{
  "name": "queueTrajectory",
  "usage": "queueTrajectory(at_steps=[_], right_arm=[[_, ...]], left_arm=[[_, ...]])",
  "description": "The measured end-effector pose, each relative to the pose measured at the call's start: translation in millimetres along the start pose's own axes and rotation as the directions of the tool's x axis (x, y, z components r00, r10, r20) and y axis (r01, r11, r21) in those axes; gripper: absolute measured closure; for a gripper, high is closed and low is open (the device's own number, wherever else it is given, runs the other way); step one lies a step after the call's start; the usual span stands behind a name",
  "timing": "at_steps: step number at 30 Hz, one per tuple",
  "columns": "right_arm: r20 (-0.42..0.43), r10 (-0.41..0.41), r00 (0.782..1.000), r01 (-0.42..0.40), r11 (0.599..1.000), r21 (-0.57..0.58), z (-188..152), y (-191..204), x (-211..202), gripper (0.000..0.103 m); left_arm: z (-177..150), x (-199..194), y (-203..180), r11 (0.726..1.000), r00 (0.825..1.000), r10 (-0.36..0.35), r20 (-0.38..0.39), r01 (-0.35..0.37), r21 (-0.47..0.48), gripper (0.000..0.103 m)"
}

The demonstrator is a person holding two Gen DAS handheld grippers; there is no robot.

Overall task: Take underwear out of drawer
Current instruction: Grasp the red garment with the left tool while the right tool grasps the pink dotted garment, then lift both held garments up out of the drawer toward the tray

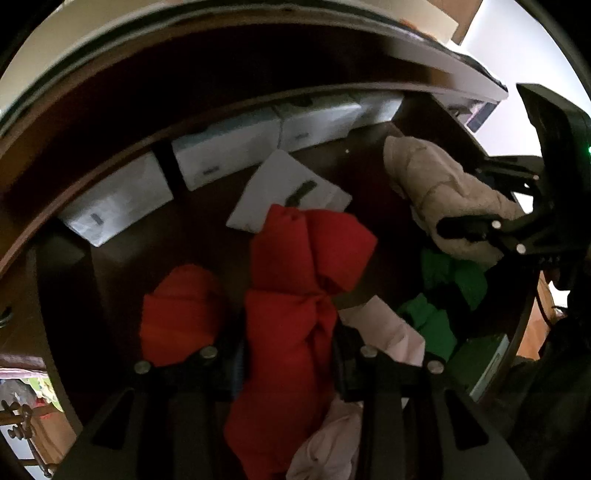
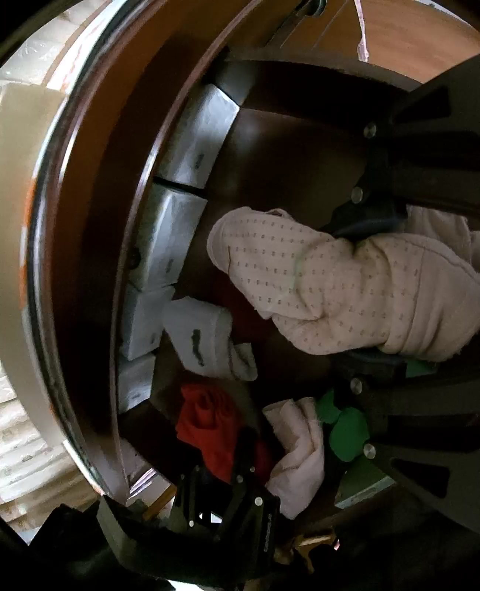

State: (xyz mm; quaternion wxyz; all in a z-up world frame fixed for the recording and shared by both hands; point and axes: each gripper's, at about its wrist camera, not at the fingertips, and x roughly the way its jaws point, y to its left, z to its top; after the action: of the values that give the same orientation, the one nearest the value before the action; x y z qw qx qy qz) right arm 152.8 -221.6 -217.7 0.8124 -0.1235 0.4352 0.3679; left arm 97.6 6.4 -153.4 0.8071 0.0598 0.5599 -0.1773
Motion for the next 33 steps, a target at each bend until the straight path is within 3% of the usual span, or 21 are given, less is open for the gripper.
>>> queueTrajectory(at_steps=[33], right_arm=[[0.174,-0.017,0.985,0.037,0.993,-0.113,-8,28,-18,0.052]], left_arm=[[-1,-19,-10,0.999,0.987,0.046,0.154,-0.045,-0.004,0.069]])
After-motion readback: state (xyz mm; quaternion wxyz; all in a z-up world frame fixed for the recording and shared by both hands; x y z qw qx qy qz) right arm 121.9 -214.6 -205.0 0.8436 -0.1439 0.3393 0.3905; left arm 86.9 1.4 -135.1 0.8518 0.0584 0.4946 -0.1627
